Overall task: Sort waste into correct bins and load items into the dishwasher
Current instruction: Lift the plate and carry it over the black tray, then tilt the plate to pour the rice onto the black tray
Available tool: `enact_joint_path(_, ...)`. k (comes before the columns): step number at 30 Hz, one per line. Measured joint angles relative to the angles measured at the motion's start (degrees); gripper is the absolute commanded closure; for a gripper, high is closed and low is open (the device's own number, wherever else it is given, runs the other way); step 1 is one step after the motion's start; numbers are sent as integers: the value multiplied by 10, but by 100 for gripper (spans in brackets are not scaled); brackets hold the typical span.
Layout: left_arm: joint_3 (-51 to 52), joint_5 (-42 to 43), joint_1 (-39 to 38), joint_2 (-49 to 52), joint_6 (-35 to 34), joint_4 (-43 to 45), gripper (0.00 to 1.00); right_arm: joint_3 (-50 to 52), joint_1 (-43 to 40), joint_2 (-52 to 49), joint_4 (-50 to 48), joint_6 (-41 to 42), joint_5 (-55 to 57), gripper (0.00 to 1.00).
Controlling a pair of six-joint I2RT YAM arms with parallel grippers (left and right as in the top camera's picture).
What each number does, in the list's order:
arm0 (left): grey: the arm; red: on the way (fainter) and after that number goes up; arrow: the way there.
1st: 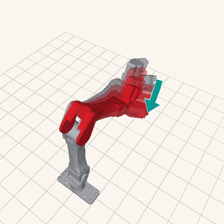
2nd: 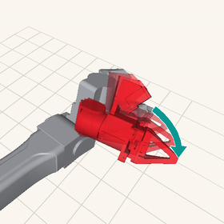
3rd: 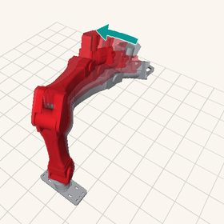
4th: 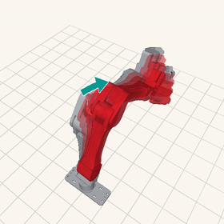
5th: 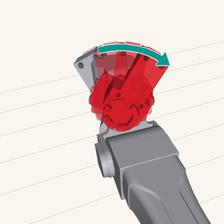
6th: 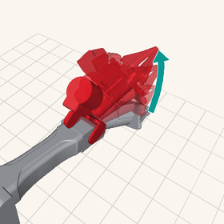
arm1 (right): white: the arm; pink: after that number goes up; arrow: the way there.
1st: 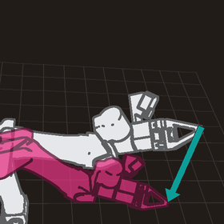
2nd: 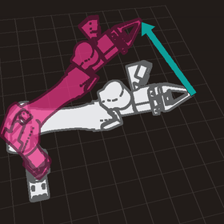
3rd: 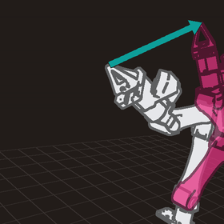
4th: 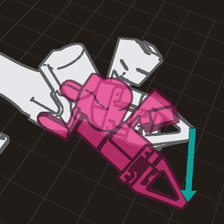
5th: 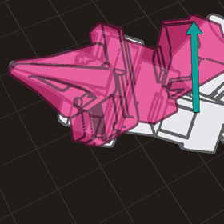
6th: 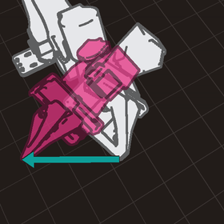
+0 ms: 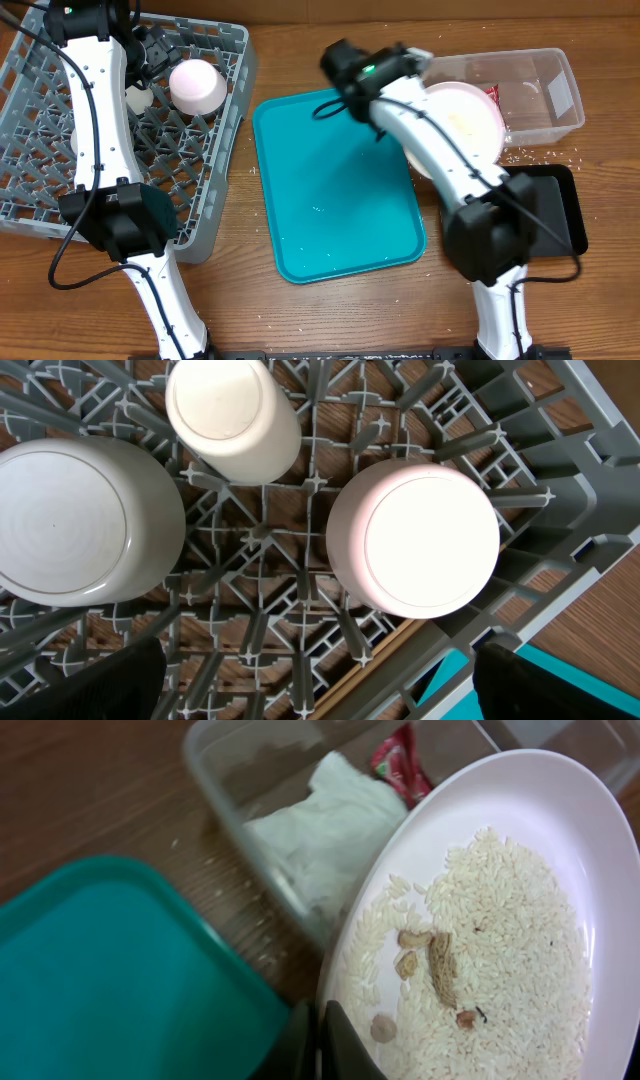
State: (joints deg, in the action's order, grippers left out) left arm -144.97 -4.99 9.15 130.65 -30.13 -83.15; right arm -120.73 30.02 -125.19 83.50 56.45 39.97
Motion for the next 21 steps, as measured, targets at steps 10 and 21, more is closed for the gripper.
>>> enact_joint_path(10, 0, 0, 0, 0, 0, 0, 0, 0, -150, 88, 25, 81, -66, 96)
enact_joint_path(21, 0, 0, 0, 0, 0, 0, 0, -1, -260, 94, 25, 104, -186, 96)
